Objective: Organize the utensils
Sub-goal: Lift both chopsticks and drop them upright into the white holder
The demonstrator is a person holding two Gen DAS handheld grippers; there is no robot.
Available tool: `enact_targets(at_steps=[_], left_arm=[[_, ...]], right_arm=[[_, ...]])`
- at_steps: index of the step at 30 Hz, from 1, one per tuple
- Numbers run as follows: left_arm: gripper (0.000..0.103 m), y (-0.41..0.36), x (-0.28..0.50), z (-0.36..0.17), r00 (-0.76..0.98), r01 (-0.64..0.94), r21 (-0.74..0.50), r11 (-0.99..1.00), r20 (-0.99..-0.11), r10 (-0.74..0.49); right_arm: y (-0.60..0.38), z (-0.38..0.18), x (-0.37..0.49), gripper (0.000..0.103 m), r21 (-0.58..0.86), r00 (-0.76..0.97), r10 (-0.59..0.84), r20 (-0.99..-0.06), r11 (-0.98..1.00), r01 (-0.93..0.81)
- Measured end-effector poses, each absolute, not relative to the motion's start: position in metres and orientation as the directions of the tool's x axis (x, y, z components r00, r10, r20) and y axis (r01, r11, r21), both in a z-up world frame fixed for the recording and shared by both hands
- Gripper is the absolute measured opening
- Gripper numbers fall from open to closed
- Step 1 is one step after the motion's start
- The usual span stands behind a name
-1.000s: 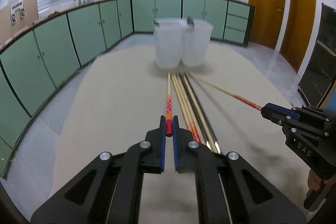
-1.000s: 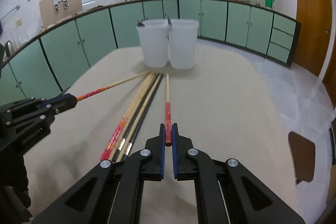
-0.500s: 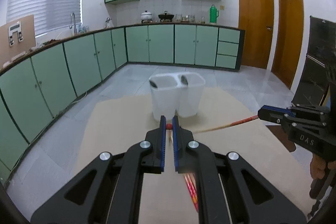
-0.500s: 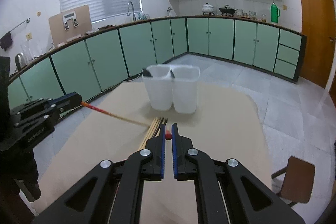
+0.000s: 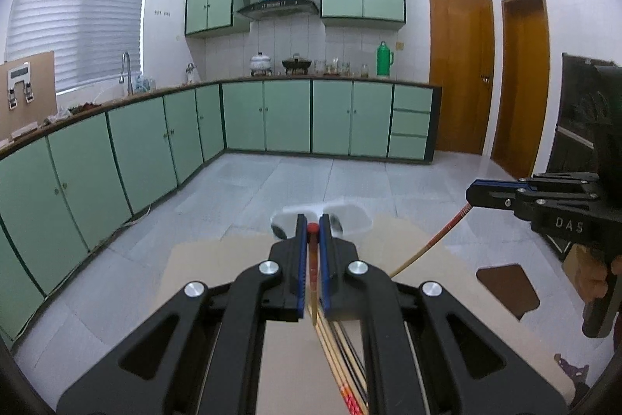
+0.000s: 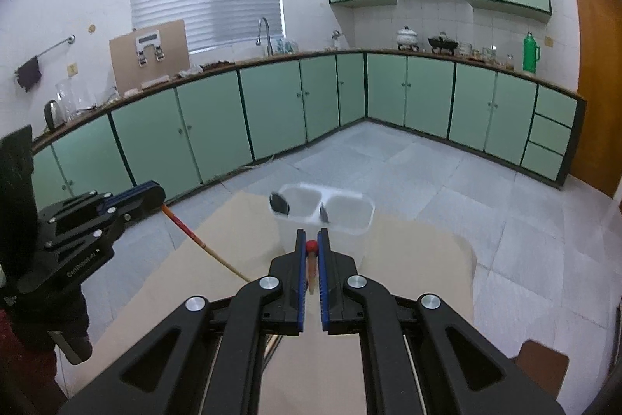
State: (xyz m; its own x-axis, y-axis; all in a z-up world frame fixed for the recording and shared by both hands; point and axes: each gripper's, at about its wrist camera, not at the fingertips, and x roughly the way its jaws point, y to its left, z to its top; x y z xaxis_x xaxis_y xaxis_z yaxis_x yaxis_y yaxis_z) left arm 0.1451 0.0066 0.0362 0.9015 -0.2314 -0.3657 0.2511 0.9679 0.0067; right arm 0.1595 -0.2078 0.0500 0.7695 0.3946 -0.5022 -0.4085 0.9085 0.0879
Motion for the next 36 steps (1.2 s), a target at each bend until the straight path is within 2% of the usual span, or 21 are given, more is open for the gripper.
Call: enact_targets(at_steps=[10,18,24,34,36], left_arm=[[0.005,-0.005,0.173,0.094,0.942,0.262,0.0,0.965,-0.217,-0.256],[0.005,-0.03,0.227,0.103,0.956,0.246,0.017,0.969,-0.169,-0.239],[0.005,-0.044,0.269,0.076,0.951,0.224,0.04,0.974,-0.229,-0.209],[0.007,-0.031,0.323,0.024,0.903,0.206,0.019,0.978,-0.389,-0.182],[0.009,-0.025,0.326,0.018,0.895,0.2,0.014,0.98,-0.409,-0.177]], right_arm=[[-0.216,0.112,0.186,0.006,0.065,0.832,0.381,-0.404,0.919,-0.389],[-0.201,0.1,0.234,0.005,0.005,0.839,0.311,-0.446,0.939,-0.345],[-0.193,0.076,0.265,0.006,0.0,0.827,0.281,-0.487,0.947,-0.322],[-0.187,0.039,0.298,0.006,0.027,0.777,0.277,-0.565,0.948,-0.318],[-0.191,0.033,0.301,0.011,0.045,0.774,0.277,-0.57,0.951,-0.307]])
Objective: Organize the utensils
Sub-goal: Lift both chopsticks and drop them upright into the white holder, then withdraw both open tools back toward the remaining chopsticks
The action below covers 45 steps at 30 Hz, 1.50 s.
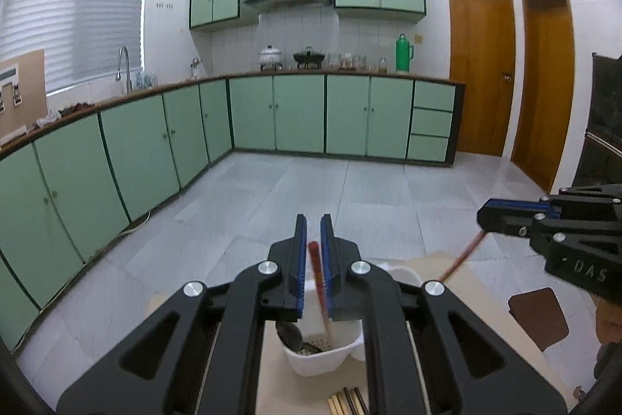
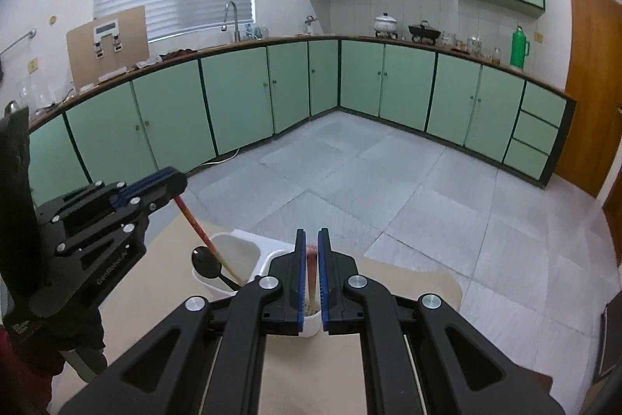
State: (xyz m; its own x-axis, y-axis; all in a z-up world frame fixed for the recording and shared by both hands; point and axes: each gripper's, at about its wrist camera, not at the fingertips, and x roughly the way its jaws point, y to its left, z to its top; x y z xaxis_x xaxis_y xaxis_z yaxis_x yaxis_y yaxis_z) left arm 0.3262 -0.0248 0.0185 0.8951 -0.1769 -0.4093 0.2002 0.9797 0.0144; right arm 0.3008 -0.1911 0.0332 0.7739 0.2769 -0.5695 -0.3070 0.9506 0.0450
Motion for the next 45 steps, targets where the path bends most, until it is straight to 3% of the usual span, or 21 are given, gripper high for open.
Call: enact_targets(at_steps=[3,5,7,15,21,33,38,45], left_arm=[[0.016,-0.018,0.322,0.017,0.894,0.2,0.012,0.98,-0.412,-0.177],[0.03,-0.012,0.315,0.018,0.896,0.201,0.009,0.98,-0.405,-0.18],[0.037,-0.008,0.305,0.02,0.899,0.199,0.002,0.98,-0.399,-0.182],[0.055,0.001,0.246,0.011,0.895,0.215,-0.008,0.977,-0.399,-0.2],[0.063,0.009,0.206,-0.026,0.856,0.217,-0.04,0.975,-0.473,-0.21],[0.065,0.043,0.151,-0.134,0.697,0.141,-0.066,0.988,-0.702,-0.146],[0.065,0.043,0.139,-0.156,0.682,0.118,-0.03,0.993,-0.724,-0.103],[0.065,0.037,0.128,-0.169,0.648,0.123,-0.03,0.992,-0.755,-0.103]], right_arm=[[-0.199,0.032,0.299,0.026,0.066,0.779,0.279,-0.561,0.954,-0.293],[-0.206,0.032,0.293,0.033,0.076,0.787,0.276,-0.552,0.956,-0.282],[-0.212,0.032,0.287,0.042,0.082,0.793,0.273,-0.545,0.958,-0.273],[-0.238,0.018,0.233,0.075,0.108,0.833,0.233,-0.501,0.972,-0.207],[-0.235,-0.015,0.185,0.09,0.132,0.822,0.234,-0.518,0.972,-0.194],[-0.189,-0.105,0.117,0.091,0.091,0.73,0.231,-0.643,0.97,-0.226],[-0.17,-0.136,0.101,0.09,0.088,0.684,0.23,-0.692,0.968,-0.237],[-0.151,-0.161,0.09,0.08,0.052,0.633,0.211,-0.745,0.964,-0.26]])
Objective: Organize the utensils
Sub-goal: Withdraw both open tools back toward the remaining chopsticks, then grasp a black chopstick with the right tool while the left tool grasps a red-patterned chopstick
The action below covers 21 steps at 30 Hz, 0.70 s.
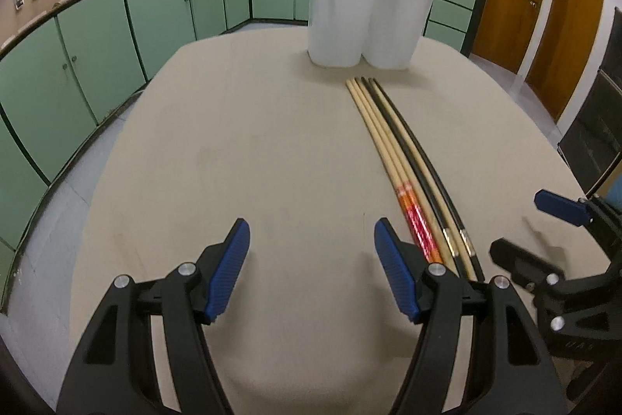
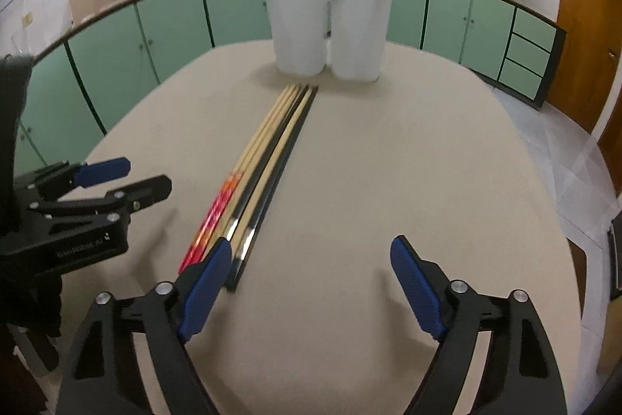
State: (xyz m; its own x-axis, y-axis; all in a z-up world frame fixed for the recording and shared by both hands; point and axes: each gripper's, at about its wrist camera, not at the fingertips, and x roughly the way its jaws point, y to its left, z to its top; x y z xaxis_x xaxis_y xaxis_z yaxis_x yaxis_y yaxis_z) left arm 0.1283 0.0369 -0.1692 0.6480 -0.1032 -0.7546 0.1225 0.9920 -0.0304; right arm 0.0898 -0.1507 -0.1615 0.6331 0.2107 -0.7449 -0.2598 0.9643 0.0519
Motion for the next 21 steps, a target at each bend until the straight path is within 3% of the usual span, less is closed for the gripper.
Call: enact_targets(at_steps=[16,19,21], left_arm=[[0.066,0.029,0.127,-0.173,0.638,0.136,-0.027,0.99,-0.762,-0.109],[0.066,0.028,0.127,-0.172,0.64,0.14,-0.028,0.99,-0.76,-0.112],[0.067,0.026,0.125,-0.172,0.642,0.146,-0.024,0.989,-0.759,-0.113]], right_arm=[[-0.152,-0.169,0.092,0.075,0.014,0.612,0.159,-0.775,0.972,-0.234],[-0.154,-0.167,0.089,0.067,0.035,0.61,0.181,-0.771,0.97,-0.242],[-0.153,-0.169,0.084,0.055,0.084,0.588,0.238,-0.773,0.957,-0.277]])
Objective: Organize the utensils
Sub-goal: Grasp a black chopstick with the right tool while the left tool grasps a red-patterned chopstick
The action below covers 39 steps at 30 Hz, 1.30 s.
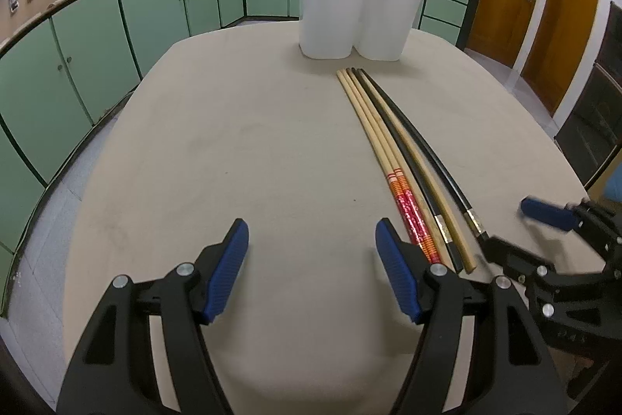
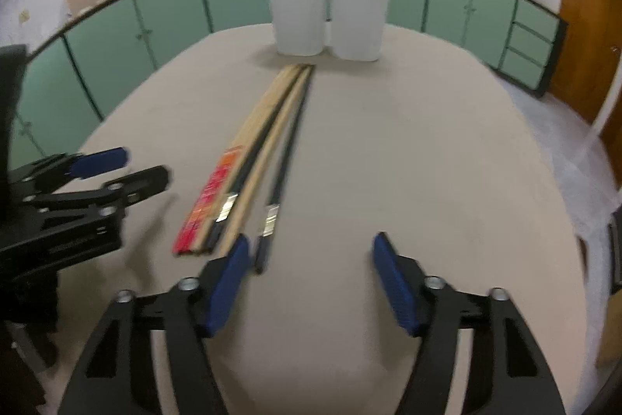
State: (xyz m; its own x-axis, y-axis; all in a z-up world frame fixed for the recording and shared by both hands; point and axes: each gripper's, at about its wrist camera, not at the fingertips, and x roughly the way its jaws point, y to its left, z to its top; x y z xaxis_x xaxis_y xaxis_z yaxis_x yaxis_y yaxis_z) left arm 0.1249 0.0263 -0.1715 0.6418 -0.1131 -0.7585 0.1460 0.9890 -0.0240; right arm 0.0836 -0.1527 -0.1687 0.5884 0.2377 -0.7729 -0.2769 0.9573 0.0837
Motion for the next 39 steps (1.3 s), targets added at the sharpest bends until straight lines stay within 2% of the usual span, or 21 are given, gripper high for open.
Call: enact_targets(at_steps=[2,6,10,12,13,22,32,36,39], left_arm=[[0.067,0.026,0.123,-0.171,0.643,0.15,-0.02,0.988,-0.758,-0.113],[0.067,0.024,0.121,-0.171,0.642,0.155,-0.019,0.988,-0.758,-0.115],[0.067,0.023,0.12,-0.171,0.645,0.154,-0.022,0.988,-0.755,-0.118],[0.067,0.021,0.12,-0.171,0.643,0.157,-0.028,0.987,-0.755,-0.124],[0.067,0.019,0.119,-0.171,0.643,0.159,-0.03,0.987,-0.755,-0.127],[0.067,0.003,0.119,-0.17,0.633,0.219,-0.035,0.975,-0.756,-0.169],[0.069,-0.002,0.122,-0.18,0.614,0.217,-0.009,0.976,-0.776,-0.144],[0.068,0.004,0.124,-0.184,0.605,0.184,0.032,0.982,-0.792,-0.087],[0.068,0.01,0.124,-0.182,0.606,0.178,0.016,0.984,-0.789,-0.097]], right_arm=[[-0.149,-0.17,0.08,0.051,0.071,0.593,0.236,-0.77,0.955,-0.287],[-0.146,-0.17,0.078,0.034,0.066,0.602,0.234,-0.763,0.956,-0.287],[-0.143,-0.171,0.077,0.028,0.053,0.605,0.23,-0.762,0.954,-0.296],[-0.141,-0.171,0.078,0.012,0.053,0.601,0.238,-0.763,0.949,-0.309],[-0.14,-0.171,0.078,0.009,0.051,0.601,0.237,-0.763,0.949,-0.31],[-0.154,-0.172,0.081,0.006,0.05,0.614,0.207,-0.761,0.964,-0.262],[-0.168,-0.173,0.086,0.006,0.07,0.617,0.206,-0.76,0.969,-0.237],[-0.168,-0.174,0.086,0.007,0.076,0.617,0.211,-0.759,0.968,-0.237],[-0.168,-0.174,0.086,0.007,0.08,0.615,0.213,-0.759,0.968,-0.237]])
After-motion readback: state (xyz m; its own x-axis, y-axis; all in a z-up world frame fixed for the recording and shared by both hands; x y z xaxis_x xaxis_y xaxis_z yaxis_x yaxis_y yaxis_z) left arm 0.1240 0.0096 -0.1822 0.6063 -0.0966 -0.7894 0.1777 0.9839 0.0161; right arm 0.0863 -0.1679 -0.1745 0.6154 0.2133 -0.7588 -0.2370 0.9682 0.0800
